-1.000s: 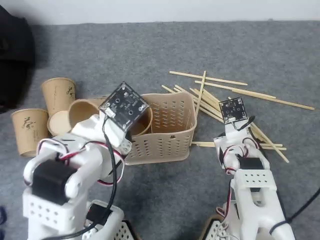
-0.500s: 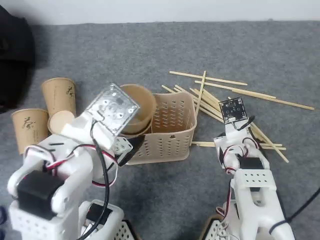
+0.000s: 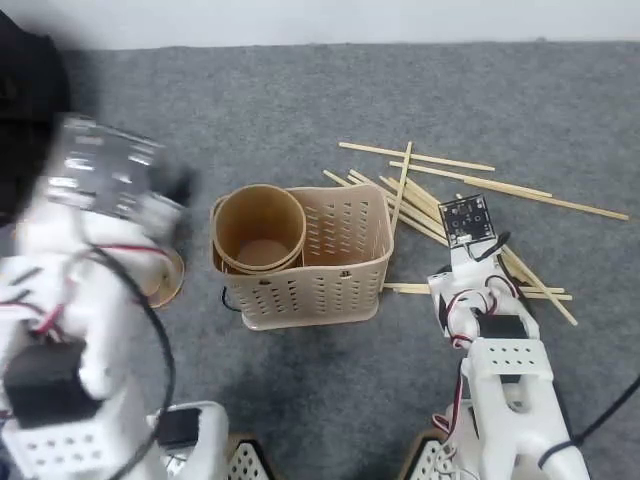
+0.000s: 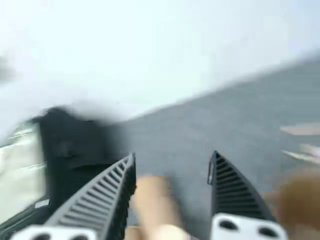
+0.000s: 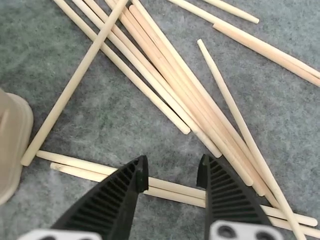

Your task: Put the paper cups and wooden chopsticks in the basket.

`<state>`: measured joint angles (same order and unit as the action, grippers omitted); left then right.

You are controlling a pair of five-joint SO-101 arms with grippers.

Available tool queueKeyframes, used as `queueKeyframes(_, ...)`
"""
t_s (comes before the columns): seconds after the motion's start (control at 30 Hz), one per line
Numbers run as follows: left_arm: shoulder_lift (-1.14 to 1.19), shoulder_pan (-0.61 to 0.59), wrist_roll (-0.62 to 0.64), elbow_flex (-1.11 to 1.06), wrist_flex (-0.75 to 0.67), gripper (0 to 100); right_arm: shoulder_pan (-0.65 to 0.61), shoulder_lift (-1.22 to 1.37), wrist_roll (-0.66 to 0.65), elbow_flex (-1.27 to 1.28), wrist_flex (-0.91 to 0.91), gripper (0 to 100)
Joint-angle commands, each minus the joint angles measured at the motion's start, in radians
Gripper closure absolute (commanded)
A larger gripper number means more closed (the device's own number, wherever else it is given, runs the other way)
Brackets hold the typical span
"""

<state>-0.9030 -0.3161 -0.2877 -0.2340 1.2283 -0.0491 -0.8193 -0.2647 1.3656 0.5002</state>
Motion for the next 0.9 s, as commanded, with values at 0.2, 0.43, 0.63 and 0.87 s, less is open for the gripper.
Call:
queueKeyframes(0.2, 0.002, -0.138, -0.146, -0.148, -0.245, 77, -0.01, -0.002, -0.02, -0.009, -0.016, 81.9)
queueKeyframes(0.43, 0.189, -0.183, -0.247, -0.147, -0.172, 77, -0.01, -0.001, -0.02, -0.009, -0.018, 81.9)
queueKeyframes(0.63, 0.525, -0.215, -0.399, 0.087, 0.052, 77, -0.01, -0.001, -0.02, -0.009, -0.018, 81.9)
queueKeyframes(0.87, 0.868, -0.21, -0.649, 0.501, 0.543, 77, -0.01, -0.001, -0.02, -0.009, -0.018, 81.9)
